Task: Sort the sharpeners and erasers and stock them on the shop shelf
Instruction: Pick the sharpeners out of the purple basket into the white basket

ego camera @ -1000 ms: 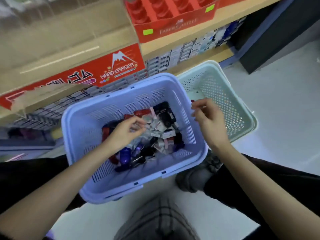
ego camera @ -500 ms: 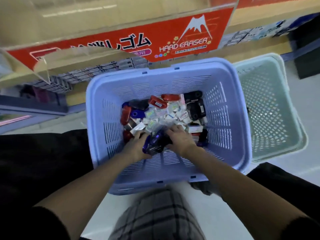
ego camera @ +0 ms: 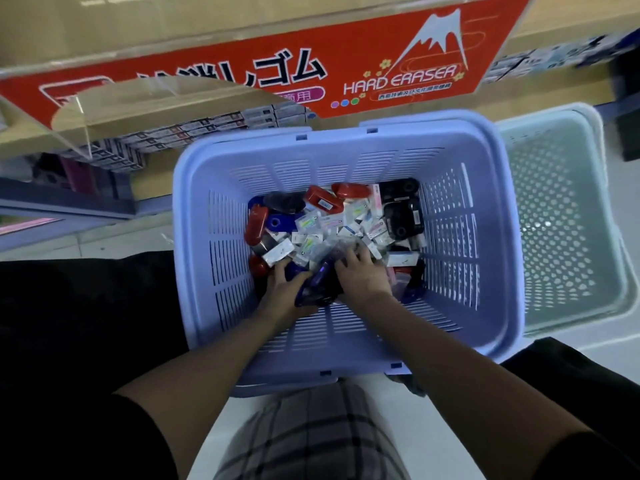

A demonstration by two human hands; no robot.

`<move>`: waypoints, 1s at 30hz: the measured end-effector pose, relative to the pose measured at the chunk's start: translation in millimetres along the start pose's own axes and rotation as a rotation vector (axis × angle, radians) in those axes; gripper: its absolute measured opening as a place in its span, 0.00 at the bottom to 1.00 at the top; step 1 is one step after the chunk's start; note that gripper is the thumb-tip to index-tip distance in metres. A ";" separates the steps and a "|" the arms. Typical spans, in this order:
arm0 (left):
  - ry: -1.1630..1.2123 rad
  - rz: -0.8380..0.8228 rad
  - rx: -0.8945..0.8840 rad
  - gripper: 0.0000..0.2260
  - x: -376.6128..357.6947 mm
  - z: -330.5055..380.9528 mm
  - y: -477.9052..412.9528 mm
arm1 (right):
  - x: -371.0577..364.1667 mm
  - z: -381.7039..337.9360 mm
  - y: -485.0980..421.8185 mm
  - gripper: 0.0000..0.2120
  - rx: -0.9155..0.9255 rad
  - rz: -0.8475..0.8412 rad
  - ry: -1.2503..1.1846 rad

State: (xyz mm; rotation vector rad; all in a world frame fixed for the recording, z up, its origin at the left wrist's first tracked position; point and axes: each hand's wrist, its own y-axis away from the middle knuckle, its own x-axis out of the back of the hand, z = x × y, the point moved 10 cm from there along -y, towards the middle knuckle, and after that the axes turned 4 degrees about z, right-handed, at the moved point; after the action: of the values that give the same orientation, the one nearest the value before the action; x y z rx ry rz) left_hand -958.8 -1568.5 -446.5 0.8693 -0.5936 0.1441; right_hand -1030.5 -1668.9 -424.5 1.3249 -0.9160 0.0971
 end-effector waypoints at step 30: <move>0.073 0.228 0.068 0.25 36.8 34.3 7.8 | 23.8 49.3 34.6 0.10 -0.115 0.207 -0.874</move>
State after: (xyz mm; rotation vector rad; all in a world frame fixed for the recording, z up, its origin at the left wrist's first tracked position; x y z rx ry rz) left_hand -945.8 -1593.5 -404.1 0.8566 -0.6205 0.4028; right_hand -1059.1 -1711.1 -384.5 1.1532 -1.7644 -0.4019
